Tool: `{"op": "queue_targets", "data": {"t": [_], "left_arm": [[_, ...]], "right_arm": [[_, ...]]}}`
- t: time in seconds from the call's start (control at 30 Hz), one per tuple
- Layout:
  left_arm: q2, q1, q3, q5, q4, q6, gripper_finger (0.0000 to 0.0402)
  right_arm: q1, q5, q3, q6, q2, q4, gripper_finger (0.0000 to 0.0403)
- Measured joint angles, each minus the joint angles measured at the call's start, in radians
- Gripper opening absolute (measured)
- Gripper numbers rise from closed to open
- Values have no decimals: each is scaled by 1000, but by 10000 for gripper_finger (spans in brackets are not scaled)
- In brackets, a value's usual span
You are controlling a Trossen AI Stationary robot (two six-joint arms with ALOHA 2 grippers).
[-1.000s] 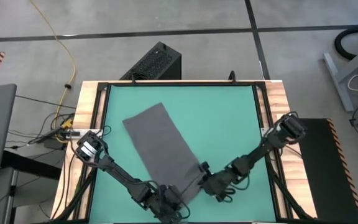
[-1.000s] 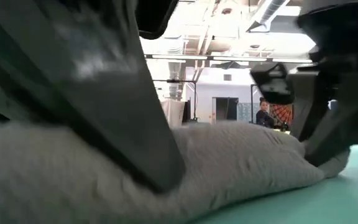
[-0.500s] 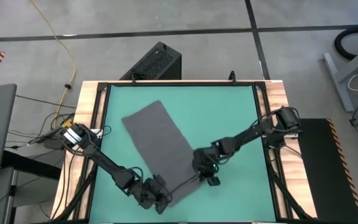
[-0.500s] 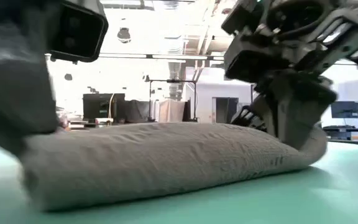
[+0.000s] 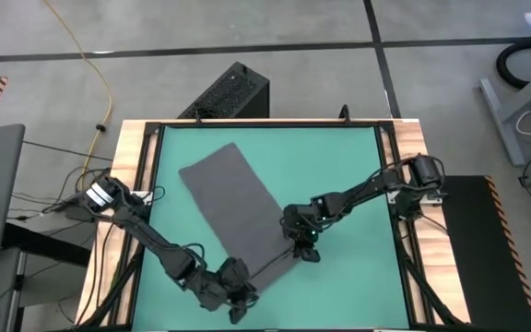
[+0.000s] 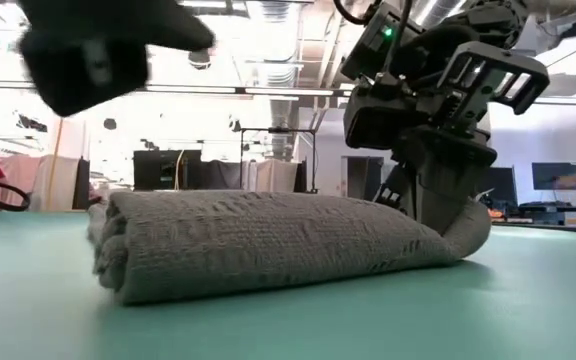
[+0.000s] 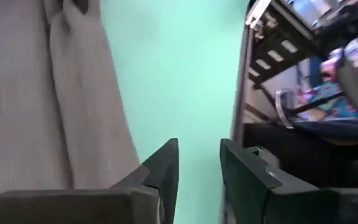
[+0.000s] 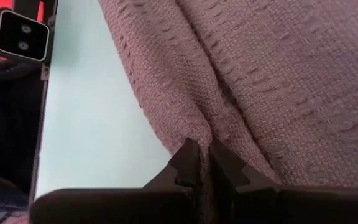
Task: Roll towel into tight, uniform cylinder
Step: Roll the gray towel
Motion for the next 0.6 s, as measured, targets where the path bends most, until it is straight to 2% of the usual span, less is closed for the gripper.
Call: {"op": "queue_targets", "data": {"t": [0.17, 0.23, 0.33, 0.47, 0.6], "left_arm": [[107, 57, 87, -10, -155, 51, 73], [128, 69, 131, -56, -225, 61, 62], [163, 70, 183, -48, -254, 119, 57], [229, 76, 243, -2, -349, 124, 73], [286, 86, 285, 6, -363, 124, 109]], "right_arm": [[-5, -31, 0, 38, 0, -11, 39], [-5, -34, 0, 49, 0, -18, 40], [-5, -39, 0, 57, 0, -25, 40], [-5, -40, 0, 56, 0, -25, 54], [-5, -38, 0, 52, 0, -24, 91]]}}
